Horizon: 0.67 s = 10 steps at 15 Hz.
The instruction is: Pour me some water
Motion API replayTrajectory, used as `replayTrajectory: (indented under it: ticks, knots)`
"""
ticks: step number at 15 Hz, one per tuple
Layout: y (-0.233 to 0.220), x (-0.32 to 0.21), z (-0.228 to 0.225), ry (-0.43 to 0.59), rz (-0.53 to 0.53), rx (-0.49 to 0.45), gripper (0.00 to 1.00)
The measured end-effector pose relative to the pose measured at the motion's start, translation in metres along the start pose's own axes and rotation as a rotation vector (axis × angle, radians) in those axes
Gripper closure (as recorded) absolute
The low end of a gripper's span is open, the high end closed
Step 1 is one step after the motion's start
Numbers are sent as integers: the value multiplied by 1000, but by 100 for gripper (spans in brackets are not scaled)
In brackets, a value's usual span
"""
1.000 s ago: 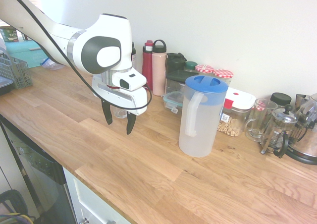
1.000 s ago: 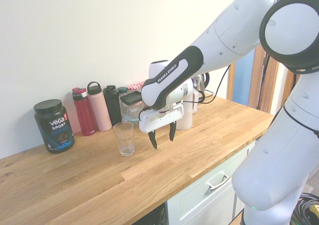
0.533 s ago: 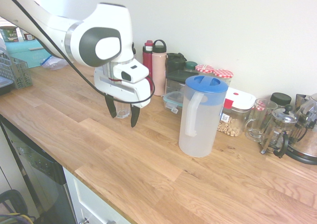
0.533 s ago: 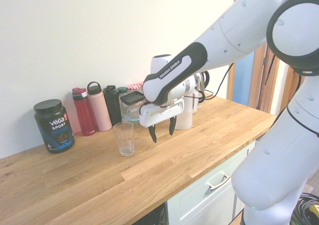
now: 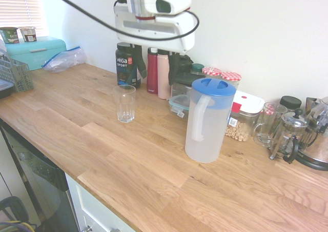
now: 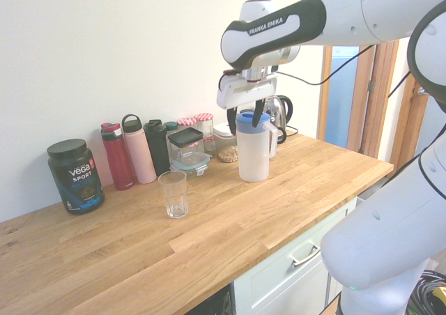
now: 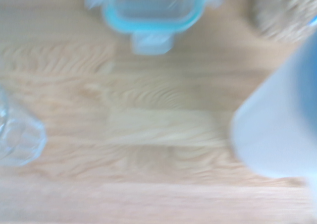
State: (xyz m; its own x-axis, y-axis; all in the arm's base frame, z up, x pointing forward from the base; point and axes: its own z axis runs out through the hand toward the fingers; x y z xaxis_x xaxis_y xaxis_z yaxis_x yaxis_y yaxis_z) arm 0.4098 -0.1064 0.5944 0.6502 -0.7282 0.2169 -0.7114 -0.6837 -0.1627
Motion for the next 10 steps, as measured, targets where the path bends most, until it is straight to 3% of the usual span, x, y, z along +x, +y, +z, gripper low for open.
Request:
replayTrajectory:
  ticks: [3,10]
  knots:
    - [32,26,-2,1,47,-4,0]
    - [66,69,49,-5,96,-47,0]
